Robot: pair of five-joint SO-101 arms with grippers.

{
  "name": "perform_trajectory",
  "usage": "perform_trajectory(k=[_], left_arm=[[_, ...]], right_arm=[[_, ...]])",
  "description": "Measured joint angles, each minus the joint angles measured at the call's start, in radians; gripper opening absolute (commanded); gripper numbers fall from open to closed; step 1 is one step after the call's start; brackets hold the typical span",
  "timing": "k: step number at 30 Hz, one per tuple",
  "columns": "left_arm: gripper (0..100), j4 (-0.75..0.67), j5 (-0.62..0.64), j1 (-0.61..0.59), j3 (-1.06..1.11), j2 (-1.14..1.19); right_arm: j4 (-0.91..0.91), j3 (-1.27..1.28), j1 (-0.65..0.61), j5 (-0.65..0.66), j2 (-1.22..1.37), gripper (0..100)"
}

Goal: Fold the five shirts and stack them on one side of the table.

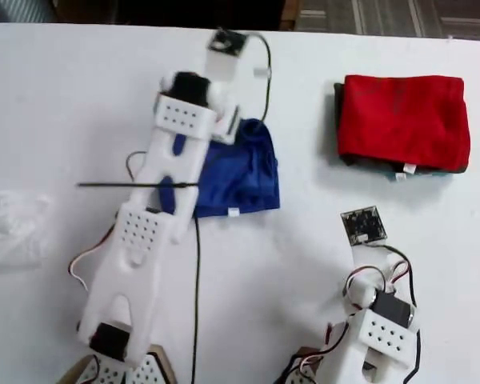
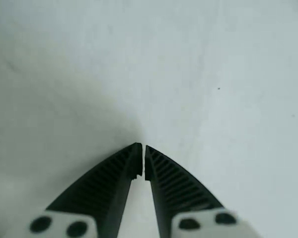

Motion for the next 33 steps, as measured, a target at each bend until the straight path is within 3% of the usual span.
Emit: perform_trajectory(k=[8,18,33], left_arm=[[19,-0.002,-0.002,0.064,0.051,0.0],[19,-0.328,-0.006,0.058,0.055,0.035],[20,-0.433,-0.006,0.049,0.014,0.172]], right_arm=[[0.0,0.0,0.0,0.0,0.0,1.9],[0.0,0.0,0.0,0.0,0.0,1.9],[0.0,0.0,0.0,0.0,0.0,1.9]])
